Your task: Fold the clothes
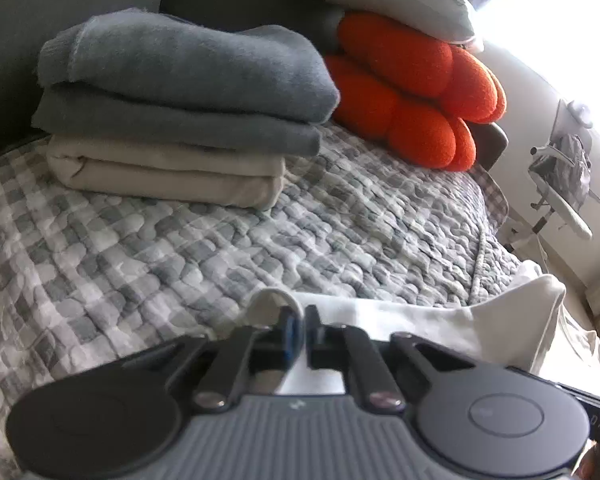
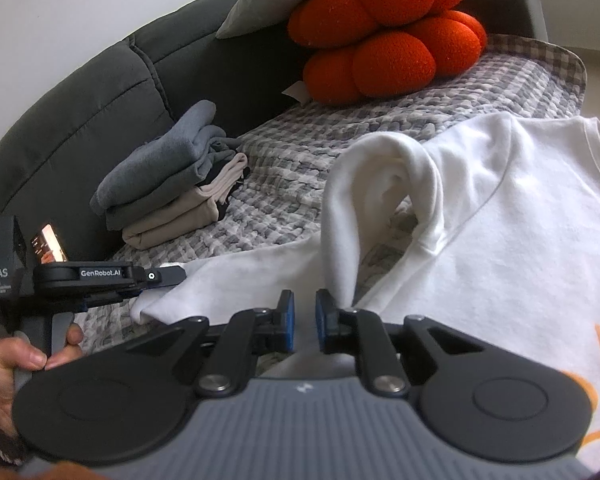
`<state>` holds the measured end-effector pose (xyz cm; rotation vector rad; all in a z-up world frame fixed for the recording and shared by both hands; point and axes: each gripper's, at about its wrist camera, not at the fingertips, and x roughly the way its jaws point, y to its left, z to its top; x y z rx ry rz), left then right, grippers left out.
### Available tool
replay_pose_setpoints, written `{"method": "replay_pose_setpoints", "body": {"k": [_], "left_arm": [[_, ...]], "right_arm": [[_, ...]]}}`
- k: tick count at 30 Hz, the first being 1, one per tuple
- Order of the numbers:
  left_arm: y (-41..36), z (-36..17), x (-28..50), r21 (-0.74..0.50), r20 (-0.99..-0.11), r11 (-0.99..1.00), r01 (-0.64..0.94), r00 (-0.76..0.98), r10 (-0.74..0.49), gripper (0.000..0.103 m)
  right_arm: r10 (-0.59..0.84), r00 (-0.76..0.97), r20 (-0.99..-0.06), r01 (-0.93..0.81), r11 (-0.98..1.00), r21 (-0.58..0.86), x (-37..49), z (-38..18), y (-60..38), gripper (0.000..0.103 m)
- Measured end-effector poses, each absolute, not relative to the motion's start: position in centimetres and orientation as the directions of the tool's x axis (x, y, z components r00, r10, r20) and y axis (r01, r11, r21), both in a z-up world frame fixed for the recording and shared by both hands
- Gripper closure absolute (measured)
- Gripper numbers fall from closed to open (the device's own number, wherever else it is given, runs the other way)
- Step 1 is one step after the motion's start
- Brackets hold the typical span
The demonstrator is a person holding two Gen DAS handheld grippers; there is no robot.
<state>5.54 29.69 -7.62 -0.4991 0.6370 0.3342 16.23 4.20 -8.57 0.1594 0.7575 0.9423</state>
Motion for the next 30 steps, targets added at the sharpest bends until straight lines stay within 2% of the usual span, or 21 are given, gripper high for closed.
{"method": "replay_pose_setpoints", "body": {"k": [10,12,14,17,30], "left_arm": [[28.4,-5.5,6.1,-0.279,-0.571,0.852,-0.443,0.790,0.224,0.101],[28.3,-4.9,6.3,-0.279,-0.559,0.850,-0.446,0.795,0.234,0.101],[28.4,-4.3,6.6,-0.278,-0.545,0.850,-0.448,0.802,0.244,0.101],[28.4,-3.2,6.9,-0.265,-0.522,0.853,-0.450,0.811,0.265,0.101],[28.1,1.8,8.3,-0.197,-0.407,0.872,-0.448,0.847,0.343,0.101]], "right_arm": [[0.787,0.351,-0.508,-0.668,0.590,0.452,16.2,-8.6,4.0,0.086],[0.790,0.349,-0.504,-0.668,0.587,0.458,16.2,-8.5,3.9,0.081],[0.800,0.341,-0.493,-0.671,0.575,0.469,16.2,-8.4,3.9,0.070],[0.812,0.335,-0.478,-0.677,0.560,0.478,16.0,-8.1,3.9,0.062],[0.826,0.364,-0.431,-0.652,0.556,0.515,16.4,-7.4,3.1,0.053]]}}
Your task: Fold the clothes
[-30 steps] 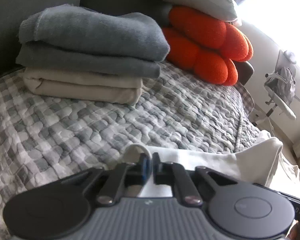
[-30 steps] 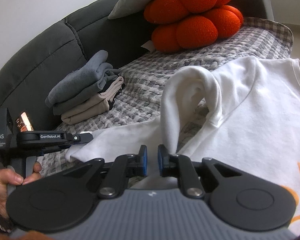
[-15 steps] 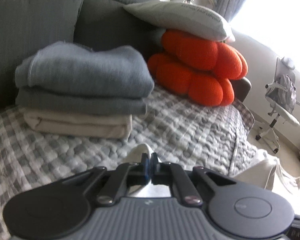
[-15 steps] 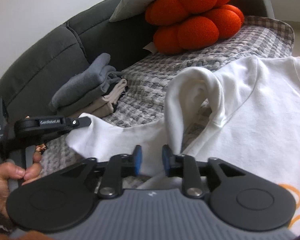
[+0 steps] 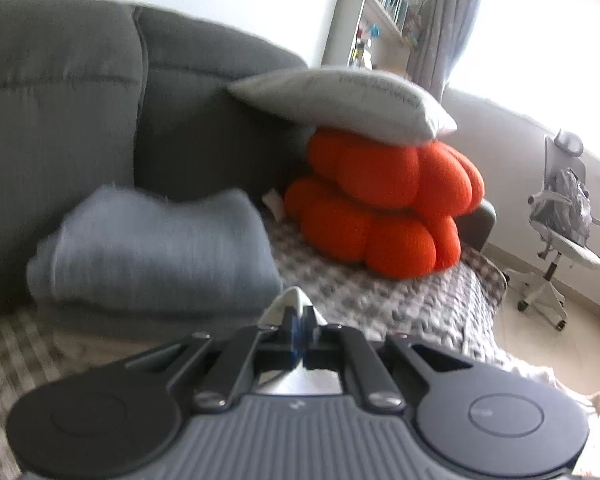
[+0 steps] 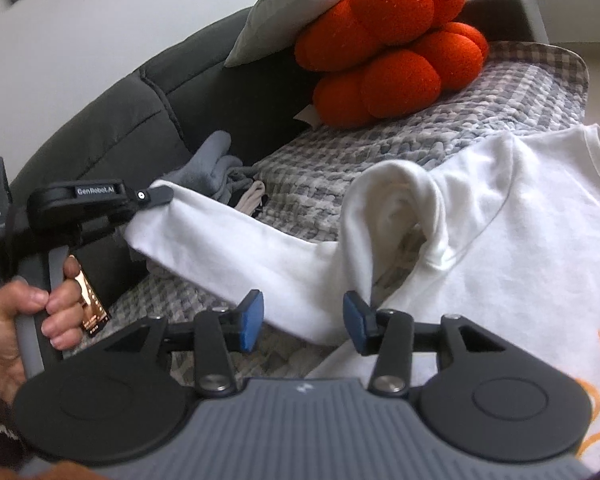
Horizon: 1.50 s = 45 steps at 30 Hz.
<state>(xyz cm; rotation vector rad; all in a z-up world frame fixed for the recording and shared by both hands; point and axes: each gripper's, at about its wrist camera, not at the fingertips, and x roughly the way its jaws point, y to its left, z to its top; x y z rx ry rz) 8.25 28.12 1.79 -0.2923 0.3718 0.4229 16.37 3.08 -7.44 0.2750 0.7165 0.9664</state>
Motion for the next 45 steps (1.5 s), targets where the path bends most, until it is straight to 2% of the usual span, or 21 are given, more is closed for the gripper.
{"method": "replay_pose_setpoints", "body": {"k": [2,16,20,26,29,37,45], "left_arm": [[28.5,2.8,8.5,-0.184,-0.385,0.870,-0.458,0.847,0.365,0.101],[29.7,8.5,10.1,-0.090,-0.276,0.876,-0.473,0.857,0.435,0.101],[29.8,9.3,10.7,-0.069,-0.223,0.890,-0.451,0.876,0.427,0.101],[31.4,9.6,10.2,-0.139,-0.127,0.919,-0.368,0.927,0.352,0.101],[32.0,8.7,8.9,-0.142,-0.108,0.930,-0.340,0.939,0.326,0.101],[33.3,4.6,2.5,-0.057,-0.106,0.964,-0.258,0.962,0.251,0.101],[33.8,0.0,-2.3,0.055,-0.234,0.984,-0.168,0.956,0.176,0.101]], "right_arm": [[0.815,0.384,-0.434,-0.643,0.574,0.508,16.4,-7.3,2.9,0.049],[0.792,0.452,-0.411,-0.513,0.607,0.606,17.8,-7.0,1.1,0.049],[0.777,0.486,-0.400,-0.512,0.624,0.590,17.4,-6.0,0.7,0.049],[0.741,0.543,-0.394,-0.459,0.656,0.600,17.8,-5.6,-1.0,0.049],[0.745,0.544,-0.387,-0.426,0.642,0.638,18.5,-5.8,-1.6,0.049],[0.749,0.533,-0.393,-0.428,0.640,0.638,18.5,-5.6,-0.9,0.049],[0.742,0.537,-0.400,-0.442,0.652,0.616,18.2,-5.1,0.1,0.049]]}}
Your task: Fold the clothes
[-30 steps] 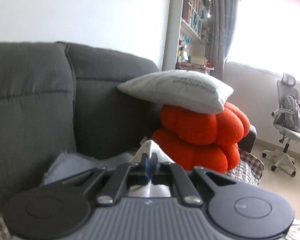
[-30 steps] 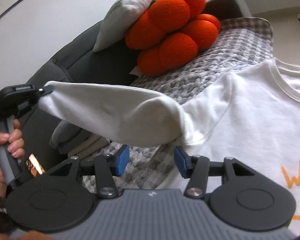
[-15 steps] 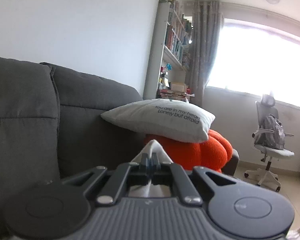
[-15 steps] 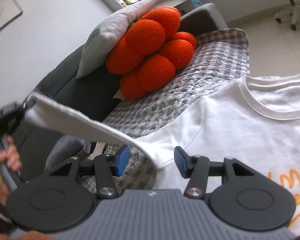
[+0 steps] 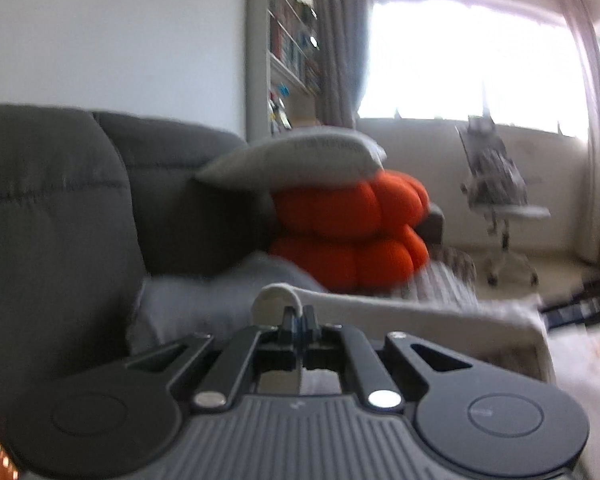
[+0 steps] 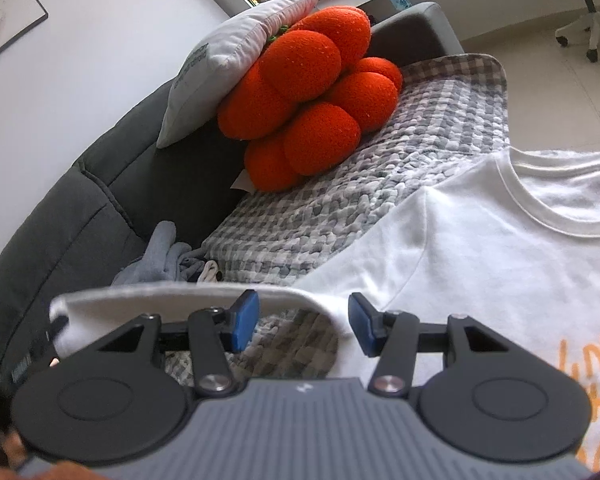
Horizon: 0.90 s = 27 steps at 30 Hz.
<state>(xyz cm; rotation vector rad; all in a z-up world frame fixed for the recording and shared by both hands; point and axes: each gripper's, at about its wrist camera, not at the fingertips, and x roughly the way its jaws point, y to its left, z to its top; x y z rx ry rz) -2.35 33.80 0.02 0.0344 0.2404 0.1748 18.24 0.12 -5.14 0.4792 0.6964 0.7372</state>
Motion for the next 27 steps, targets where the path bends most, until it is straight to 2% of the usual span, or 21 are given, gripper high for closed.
{"method": "replay_pose_setpoints", "body": {"k": [8,16,27], "left_arm": [[30.8,-3.6,-4.9,0.194,-0.373,0.981,0.003,0.925,0.071,0.101],[27.0,-6.1,-6.4,0.381,-0.462,0.911,0.158,0.886,0.039,0.101],[25.8,-7.0,-7.8,0.406,-0.511,0.893,0.196,0.859,0.043,0.100]], "right_arm": [[0.750,0.524,-0.404,-0.480,0.651,0.588,17.7,-4.4,2.4,0.049],[0.792,0.464,-0.398,-0.566,0.610,0.555,16.9,-3.5,6.0,0.049],[0.848,0.296,-0.439,-0.702,0.505,0.503,17.2,-1.5,12.5,0.049]]}}
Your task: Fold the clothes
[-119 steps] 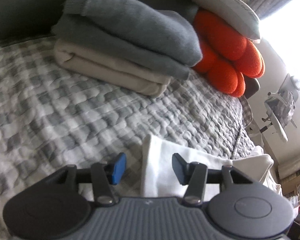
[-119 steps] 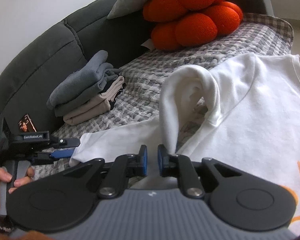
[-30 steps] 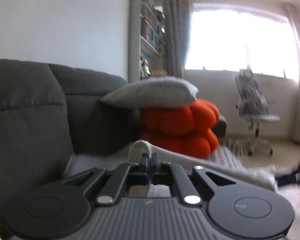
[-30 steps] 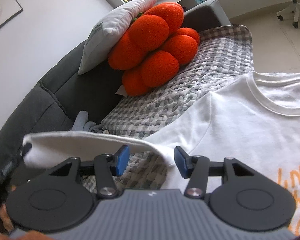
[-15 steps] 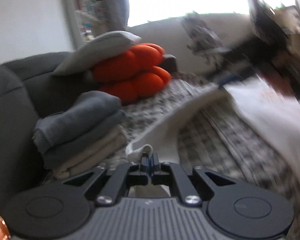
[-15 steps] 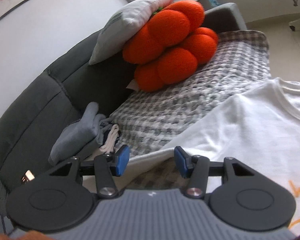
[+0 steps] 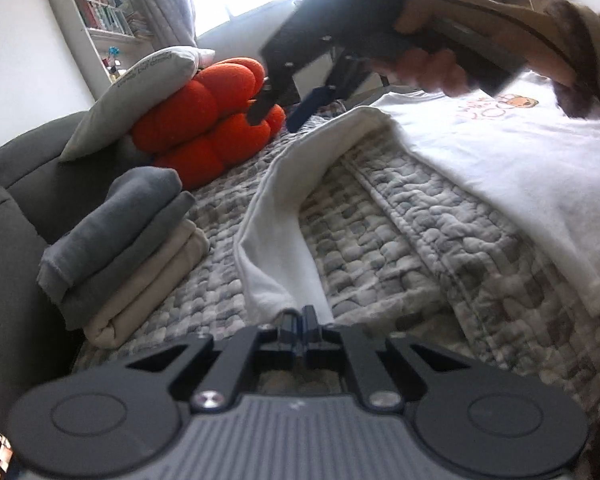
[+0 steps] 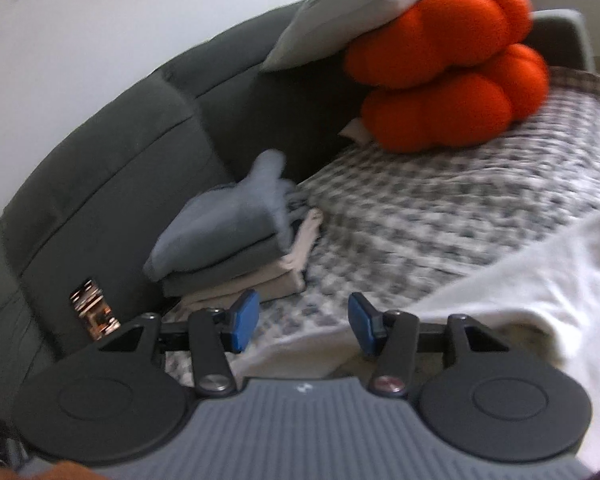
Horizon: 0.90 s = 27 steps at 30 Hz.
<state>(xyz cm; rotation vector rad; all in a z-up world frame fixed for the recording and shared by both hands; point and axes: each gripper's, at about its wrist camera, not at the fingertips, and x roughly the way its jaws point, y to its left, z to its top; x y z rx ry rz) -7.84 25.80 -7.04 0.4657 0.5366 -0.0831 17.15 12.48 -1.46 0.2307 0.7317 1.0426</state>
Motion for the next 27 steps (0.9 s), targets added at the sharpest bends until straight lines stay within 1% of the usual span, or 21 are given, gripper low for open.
{"method": "replay_pose_setpoints", "body": {"k": [3,6,9,10,11,12,13,14,15,17,19,24,25,27], "left_arm": [[25.9,-6.8,-7.8,0.390,-0.513,0.902,0.187,0.857,0.043,0.099],[26.1,-6.4,-7.8,0.361,-0.523,0.915,0.181,0.852,0.038,0.099],[26.6,-5.9,-7.8,0.321,-0.531,0.932,0.169,0.847,0.029,0.094],[26.8,-5.7,-7.9,0.299,-0.531,0.940,0.162,0.847,0.023,0.090],[27.1,-5.4,-7.9,0.277,-0.531,0.948,0.156,0.847,0.016,0.081],[27.4,-5.2,-8.0,0.254,-0.531,0.955,0.150,0.847,0.008,0.076],[27.7,-5.0,-8.1,0.229,-0.531,0.963,0.144,0.848,-0.001,0.067],[28.0,-4.7,-8.2,0.203,-0.531,0.969,0.138,0.847,-0.010,0.061],[28.3,-4.5,-8.3,0.175,-0.533,0.976,0.134,0.846,-0.021,0.059],[28.9,-4.3,-8.6,0.113,-0.539,0.985,0.127,0.841,-0.047,0.051],[29.5,-4.1,-8.8,0.052,-0.545,0.992,0.118,0.835,-0.071,0.046],[31.6,-3.8,-9.5,-0.118,-0.543,0.991,0.060,0.832,-0.115,0.043],[32.0,-3.8,-9.5,-0.144,-0.541,0.989,0.043,0.833,-0.115,0.041],[33.0,-3.9,-9.2,-0.179,-0.544,0.984,0.001,0.833,-0.100,0.040]], "right_arm": [[0.848,0.214,-0.485,-0.732,0.468,0.495,18.3,-0.5,15.0,0.049],[0.817,0.137,-0.560,-0.753,0.453,0.478,19.0,-0.4,17.4,0.049],[0.766,0.082,-0.637,-0.771,0.454,0.447,18.6,-1.1,18.8,0.049],[0.747,0.073,-0.661,-0.780,0.455,0.429,18.3,-1.2,19.0,0.049],[0.727,0.064,-0.684,-0.790,0.456,0.411,18.0,-1.4,19.2,0.049],[0.709,0.056,-0.703,-0.801,0.453,0.392,17.5,-1.6,19.2,0.049],[0.691,0.050,-0.721,-0.812,0.448,0.373,17.0,-1.8,19.1,0.049],[0.673,0.044,-0.739,-0.823,0.443,0.354,16.6,-1.9,18.9,0.049],[0.656,0.036,-0.754,-0.833,0.436,0.340,16.1,-2.1,18.8,0.049],[0.623,0.024,-0.782,-0.852,0.422,0.311,15.0,-2.5,18.4,0.049],[0.589,0.026,-0.808,-0.867,0.416,0.275,14.2,-2.9,18.1,0.049],[0.494,0.048,-0.868,-0.887,0.421,0.191,12.9,-4.2,17.3,0.050],[0.486,0.064,-0.872,-0.889,0.424,0.171,12.7,-4.1,17.2,0.050],[0.522,0.082,-0.849,-0.900,0.405,0.162,12.1,-3.3,16.8,0.050]]}}
